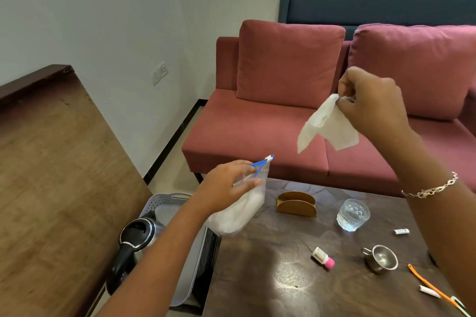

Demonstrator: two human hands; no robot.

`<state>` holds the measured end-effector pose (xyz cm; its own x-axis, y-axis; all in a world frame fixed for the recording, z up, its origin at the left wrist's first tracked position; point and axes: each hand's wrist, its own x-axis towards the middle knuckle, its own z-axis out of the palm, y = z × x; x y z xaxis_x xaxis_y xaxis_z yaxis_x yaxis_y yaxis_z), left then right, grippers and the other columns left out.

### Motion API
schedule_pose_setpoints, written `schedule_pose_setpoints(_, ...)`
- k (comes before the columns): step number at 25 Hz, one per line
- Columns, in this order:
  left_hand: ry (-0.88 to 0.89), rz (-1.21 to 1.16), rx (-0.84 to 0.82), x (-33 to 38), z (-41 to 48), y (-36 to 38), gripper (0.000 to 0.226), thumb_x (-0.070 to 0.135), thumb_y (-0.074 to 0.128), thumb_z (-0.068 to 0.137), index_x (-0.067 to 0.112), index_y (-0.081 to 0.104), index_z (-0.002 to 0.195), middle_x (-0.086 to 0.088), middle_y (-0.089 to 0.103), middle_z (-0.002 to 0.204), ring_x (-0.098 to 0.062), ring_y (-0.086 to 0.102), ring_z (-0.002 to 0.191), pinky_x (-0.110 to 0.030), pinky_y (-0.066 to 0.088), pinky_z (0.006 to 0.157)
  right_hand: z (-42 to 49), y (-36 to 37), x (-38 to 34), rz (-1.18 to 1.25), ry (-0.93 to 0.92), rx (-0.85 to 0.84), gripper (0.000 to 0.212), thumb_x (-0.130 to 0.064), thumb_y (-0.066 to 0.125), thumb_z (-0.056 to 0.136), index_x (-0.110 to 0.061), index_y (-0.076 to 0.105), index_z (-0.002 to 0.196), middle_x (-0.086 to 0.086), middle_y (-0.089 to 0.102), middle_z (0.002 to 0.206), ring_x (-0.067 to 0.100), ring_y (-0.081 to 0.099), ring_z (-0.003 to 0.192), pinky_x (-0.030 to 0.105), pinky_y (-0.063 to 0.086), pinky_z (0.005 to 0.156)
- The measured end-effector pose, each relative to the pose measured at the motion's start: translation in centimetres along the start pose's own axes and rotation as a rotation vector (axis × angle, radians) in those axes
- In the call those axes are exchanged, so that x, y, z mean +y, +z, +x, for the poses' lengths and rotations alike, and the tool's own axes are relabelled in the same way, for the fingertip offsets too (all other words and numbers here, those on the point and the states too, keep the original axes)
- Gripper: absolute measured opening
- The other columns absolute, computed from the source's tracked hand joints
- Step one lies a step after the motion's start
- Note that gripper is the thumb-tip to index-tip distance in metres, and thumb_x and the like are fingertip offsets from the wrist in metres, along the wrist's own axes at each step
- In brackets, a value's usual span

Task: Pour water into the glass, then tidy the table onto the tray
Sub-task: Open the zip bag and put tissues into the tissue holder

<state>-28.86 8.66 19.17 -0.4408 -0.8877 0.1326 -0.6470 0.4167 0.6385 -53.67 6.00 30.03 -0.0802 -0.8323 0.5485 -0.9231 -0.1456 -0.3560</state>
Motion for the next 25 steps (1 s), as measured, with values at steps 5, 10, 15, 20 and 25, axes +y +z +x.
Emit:
schedule_pose_setpoints(5, 0.021, 0.095, -0.004, 0.0, 0.1, 0.6, 0.027, 0.000, 0.059, 0.081, 0.003, 0.063, 0.108, -0.006, 0.064, 0.113, -0.024, 0.060, 0.097, -0.035, 0.048, 0.083, -1.9, 2.9, 1.1, -0.053, 0.034, -0.066, 0.015, -0.003, 0.054, 0.079, -0.018, 0.054, 0.074, 0.014, 0.066, 0.076, 0.031, 0.052, 0.064, 0.029, 0.034, 0.058)
schedule_pose_setpoints(10, 0.070, 0.083, 0.006, 0.2, -0.4, 1.6, 0.028, -0.004, 0.052, 0.084, 0.009, 0.064, 0.105, -0.008, 0.069, 0.093, -0.014, 0.054, 0.070, -0.010, 0.033, 0.060, -4.2, 5.6, 1.8, -0.023, 0.029, -0.234, 0.025, 0.002, 0.052, 0.080, -0.013, 0.070, 0.075, 0.015, 0.070, 0.085, 0.029, 0.055, 0.068, 0.027, 0.035, 0.058)
schedule_pose_setpoints(15, 0.048, 0.139, -0.122, 0.2, -1.5, 3.9, 0.030, 0.000, 0.052, 0.084, 0.014, 0.041, 0.108, -0.014, 0.061, 0.069, -0.028, 0.053, 0.056, -0.036, 0.044, 0.055, -6.3, 7.6, 2.3, 0.040, 0.018, -0.218, 0.026, 0.005, 0.045, 0.080, -0.008, 0.066, 0.088, 0.020, 0.068, 0.086, 0.036, 0.061, 0.078, 0.033, 0.046, 0.064)
schedule_pose_setpoints(20, -0.073, 0.193, -0.453, -0.1, -3.2, 8.1, 0.036, 0.001, 0.049, 0.086, 0.015, 0.041, 0.118, -0.004, 0.059, 0.076, -0.023, 0.053, 0.070, -0.033, 0.040, 0.062, -7.6, 9.3, 3.1, 0.025, 0.084, -0.295, 0.030, 0.002, 0.046, 0.083, -0.011, 0.055, 0.109, 0.021, 0.065, 0.095, 0.035, 0.060, 0.087, 0.039, 0.049, 0.075)
schedule_pose_setpoints(25, -0.140, 0.119, -0.864, -1.8, -4.1, 12.9, 0.027, -0.004, 0.058, 0.079, 0.006, 0.055, 0.103, -0.001, 0.061, 0.083, -0.027, 0.057, 0.089, -0.036, 0.043, 0.075, -8.8, 10.9, 3.5, -0.064, 0.062, -0.424, 0.030, 0.001, 0.049, 0.084, -0.007, 0.065, 0.108, 0.021, 0.065, 0.108, 0.040, 0.059, 0.097, 0.043, 0.051, 0.084)
